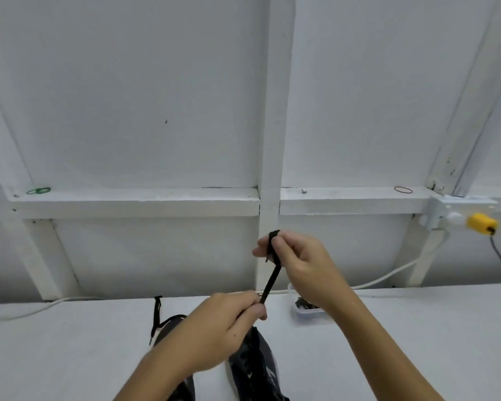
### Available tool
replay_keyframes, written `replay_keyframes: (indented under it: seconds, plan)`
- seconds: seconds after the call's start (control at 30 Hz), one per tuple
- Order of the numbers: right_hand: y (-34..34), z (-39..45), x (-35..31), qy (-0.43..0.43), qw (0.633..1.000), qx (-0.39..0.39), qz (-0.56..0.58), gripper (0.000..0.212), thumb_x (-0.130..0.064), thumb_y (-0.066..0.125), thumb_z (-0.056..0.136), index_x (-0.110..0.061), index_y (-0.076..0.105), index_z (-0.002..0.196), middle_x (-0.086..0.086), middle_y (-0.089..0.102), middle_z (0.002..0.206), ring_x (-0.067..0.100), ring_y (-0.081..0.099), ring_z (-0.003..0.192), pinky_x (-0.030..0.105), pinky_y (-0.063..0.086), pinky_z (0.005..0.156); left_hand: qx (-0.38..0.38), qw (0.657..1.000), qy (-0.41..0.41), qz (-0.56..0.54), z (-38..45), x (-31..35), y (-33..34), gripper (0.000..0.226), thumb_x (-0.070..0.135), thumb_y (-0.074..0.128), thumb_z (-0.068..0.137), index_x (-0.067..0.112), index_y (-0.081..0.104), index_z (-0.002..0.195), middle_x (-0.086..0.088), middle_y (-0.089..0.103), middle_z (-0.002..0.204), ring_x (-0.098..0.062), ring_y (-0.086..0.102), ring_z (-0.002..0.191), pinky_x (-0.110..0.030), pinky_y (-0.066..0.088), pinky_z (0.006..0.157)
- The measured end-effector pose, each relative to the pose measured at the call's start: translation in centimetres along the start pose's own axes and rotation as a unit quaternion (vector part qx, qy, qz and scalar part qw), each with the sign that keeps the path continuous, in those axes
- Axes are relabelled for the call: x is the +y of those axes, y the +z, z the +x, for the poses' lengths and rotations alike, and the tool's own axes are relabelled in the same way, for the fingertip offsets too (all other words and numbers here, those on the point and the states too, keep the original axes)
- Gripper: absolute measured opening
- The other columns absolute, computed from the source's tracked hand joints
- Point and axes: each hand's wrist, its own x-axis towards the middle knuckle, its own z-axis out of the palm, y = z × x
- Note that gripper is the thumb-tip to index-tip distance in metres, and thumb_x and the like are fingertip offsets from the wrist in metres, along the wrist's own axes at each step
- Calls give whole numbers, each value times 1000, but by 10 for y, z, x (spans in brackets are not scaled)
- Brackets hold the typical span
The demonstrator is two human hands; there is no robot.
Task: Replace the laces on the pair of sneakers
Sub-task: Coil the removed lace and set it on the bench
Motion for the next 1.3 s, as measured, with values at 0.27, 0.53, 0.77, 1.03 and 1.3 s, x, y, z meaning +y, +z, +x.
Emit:
replay_keyframes:
  seconds: [0.27,0.53,0.77,1.03,1.3]
  plan:
    - [19,-33,-4,139,916,-266,267,79,-73,23,93,-12,73,102,12,75,93,30,73,96,35,55,90,63,997,13,-53,20,5,-60,22,48,53,95,33,66,89,0,64,76,-19,57,70,-35,48,69]
    - [3,-10,2,101,967,-109,208,122,-103,26,59,-5,69,118,17,74,115,28,68,116,38,50,106,-26,999,7,27,-1,3,-23,20,47,44,102,41,60,91,9,54,64,-11,48,58,-21,35,55]
    - [22,-30,-3,137,897,-315,278,115,-101,19,66,-7,72,108,16,75,104,32,71,105,36,53,96,29,996,32,-82,20,7,-65,27,61,53,85,38,68,83,-3,65,76,-17,58,67,-30,49,66]
    - [-1,-3,-7,61,948,-107,294,124,-105,33,56,-6,71,119,19,72,120,29,64,123,32,50,105,-44,998,-13,-42,-3,-9,-8,28,51,40,99,39,63,88,9,54,65,-3,46,58,-26,42,62]
    - [21,-29,7,144,927,-316,144,122,-103,13,64,-6,72,112,18,74,111,32,68,110,42,49,105,64,998,16,1,18,6,-71,21,49,52,99,40,67,87,-3,59,69,-19,50,60,-38,44,61]
